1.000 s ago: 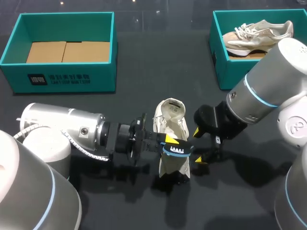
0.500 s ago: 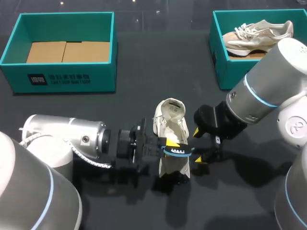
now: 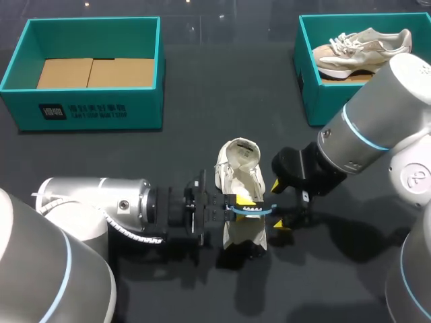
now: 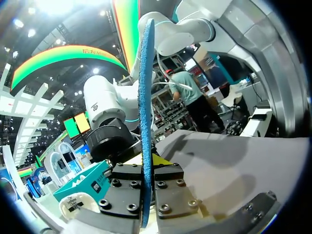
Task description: Take the shoe out of the shoebox, open the shoe tongue, remove and reinsert the insole, then place the shoe into the shoebox
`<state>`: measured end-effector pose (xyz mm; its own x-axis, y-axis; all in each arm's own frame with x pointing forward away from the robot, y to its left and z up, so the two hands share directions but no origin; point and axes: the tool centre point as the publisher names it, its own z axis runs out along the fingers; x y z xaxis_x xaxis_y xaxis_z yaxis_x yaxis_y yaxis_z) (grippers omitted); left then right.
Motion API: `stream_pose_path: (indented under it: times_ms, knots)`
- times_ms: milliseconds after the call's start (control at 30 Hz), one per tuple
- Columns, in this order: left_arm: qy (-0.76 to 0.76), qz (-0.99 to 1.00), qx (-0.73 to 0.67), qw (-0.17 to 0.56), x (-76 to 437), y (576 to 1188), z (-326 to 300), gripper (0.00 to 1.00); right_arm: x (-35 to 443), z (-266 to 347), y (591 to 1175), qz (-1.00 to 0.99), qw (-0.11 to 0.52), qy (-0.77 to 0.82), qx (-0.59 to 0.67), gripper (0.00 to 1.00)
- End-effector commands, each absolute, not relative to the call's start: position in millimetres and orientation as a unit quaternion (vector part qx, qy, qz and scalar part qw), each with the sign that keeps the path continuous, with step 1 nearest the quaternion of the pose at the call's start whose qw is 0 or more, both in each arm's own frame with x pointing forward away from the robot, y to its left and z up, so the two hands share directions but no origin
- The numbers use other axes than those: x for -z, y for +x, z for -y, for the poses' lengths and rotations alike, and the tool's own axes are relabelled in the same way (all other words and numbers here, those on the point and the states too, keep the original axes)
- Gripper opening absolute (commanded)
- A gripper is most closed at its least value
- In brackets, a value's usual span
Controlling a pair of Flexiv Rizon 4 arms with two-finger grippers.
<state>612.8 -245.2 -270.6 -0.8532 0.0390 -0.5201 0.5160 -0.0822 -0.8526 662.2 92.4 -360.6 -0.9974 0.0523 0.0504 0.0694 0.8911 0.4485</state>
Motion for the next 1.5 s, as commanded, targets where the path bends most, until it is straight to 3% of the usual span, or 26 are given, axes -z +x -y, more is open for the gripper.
stream_pose_path:
  times_ms: [33,1500]
  knots:
    - [0.205,-0.66,0.702,0.172,271.7,609.6,249.1,0.0,361.2,-93.1,661.2,0.972,0.017,-0.032,0.23,1.0]
    - [0.139,-0.673,0.705,0.178,307.1,650.2,254.9,0.0,361.2,-93.1,661.2,0.972,0.017,-0.032,0.23,1.0]
